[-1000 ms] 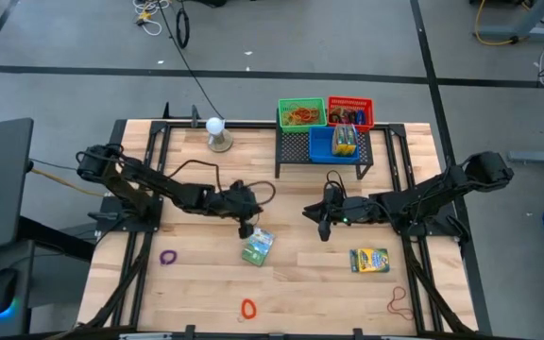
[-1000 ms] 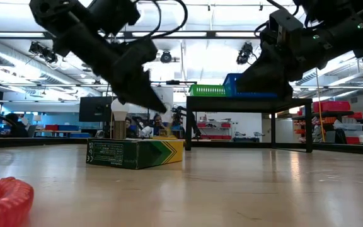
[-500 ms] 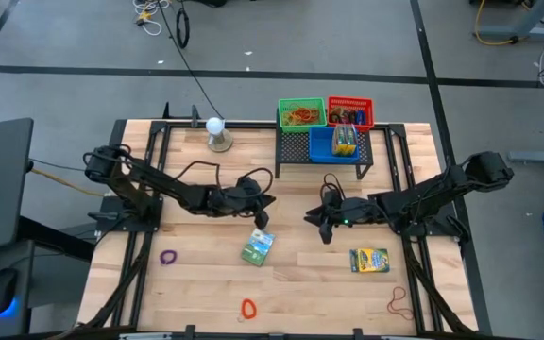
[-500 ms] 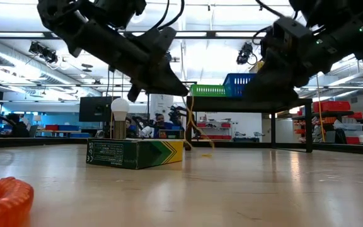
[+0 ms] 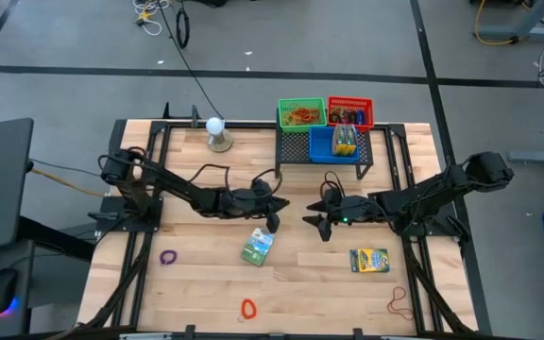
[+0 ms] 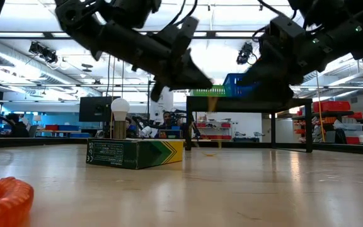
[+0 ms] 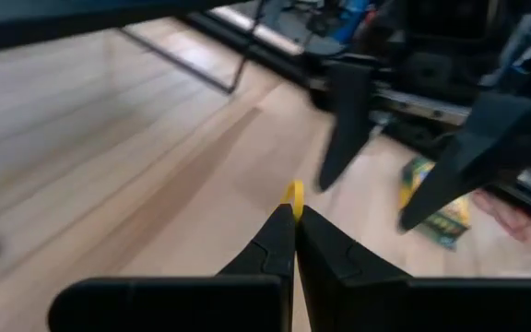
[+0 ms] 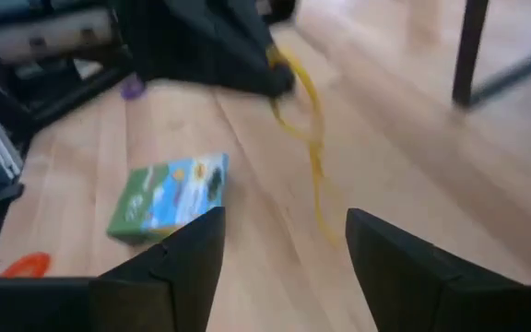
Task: Pick & Place Office Desk Supplies
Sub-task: Put the yellow rubber band into the green bin
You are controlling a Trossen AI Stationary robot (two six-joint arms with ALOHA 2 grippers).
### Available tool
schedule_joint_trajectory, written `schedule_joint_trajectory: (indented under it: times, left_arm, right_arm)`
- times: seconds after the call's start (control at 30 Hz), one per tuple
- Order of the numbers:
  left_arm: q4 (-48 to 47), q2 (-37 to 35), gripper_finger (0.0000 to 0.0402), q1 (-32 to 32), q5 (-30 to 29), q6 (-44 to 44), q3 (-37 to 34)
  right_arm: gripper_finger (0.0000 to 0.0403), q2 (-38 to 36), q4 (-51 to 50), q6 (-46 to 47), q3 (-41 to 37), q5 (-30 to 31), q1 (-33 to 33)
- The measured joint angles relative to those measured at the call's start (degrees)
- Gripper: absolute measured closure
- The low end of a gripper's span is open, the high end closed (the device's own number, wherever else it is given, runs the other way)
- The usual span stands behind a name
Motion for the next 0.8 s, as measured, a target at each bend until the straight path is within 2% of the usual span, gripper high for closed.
schedule_joint_trajectory:
  times: [0.23, 0.4, 0.6, 0.8]
  left_arm:
    - [0.0, 4.4, 0.0393, 0.0, 1.0, 3.2, 8.2]
    - [0.1, 4.8, 0.0393, 0.0, 1.0, 4.2, 11.0]
    - [0.0, 4.5, 0.0393, 0.0, 1.0, 5.1, 11.8]
    - [-0.2, 4.2, 0.0392, -0.3, 0.6, 5.4, 11.8]
  right_arm:
    - [0.0172, 0.0, 5.0, -6.7, 0.0, 4.3, 0.0]
    - [0.0197, 0.0, 5.0, -6.9, 0.0, 4.4, 0.0]
    - [0.0256, 0.0, 6.4, -8.2, 0.0, 4.5, 0.0]
    - [0.0352, 0.0, 8.1, -8.7, 0.0, 4.5, 0.0]
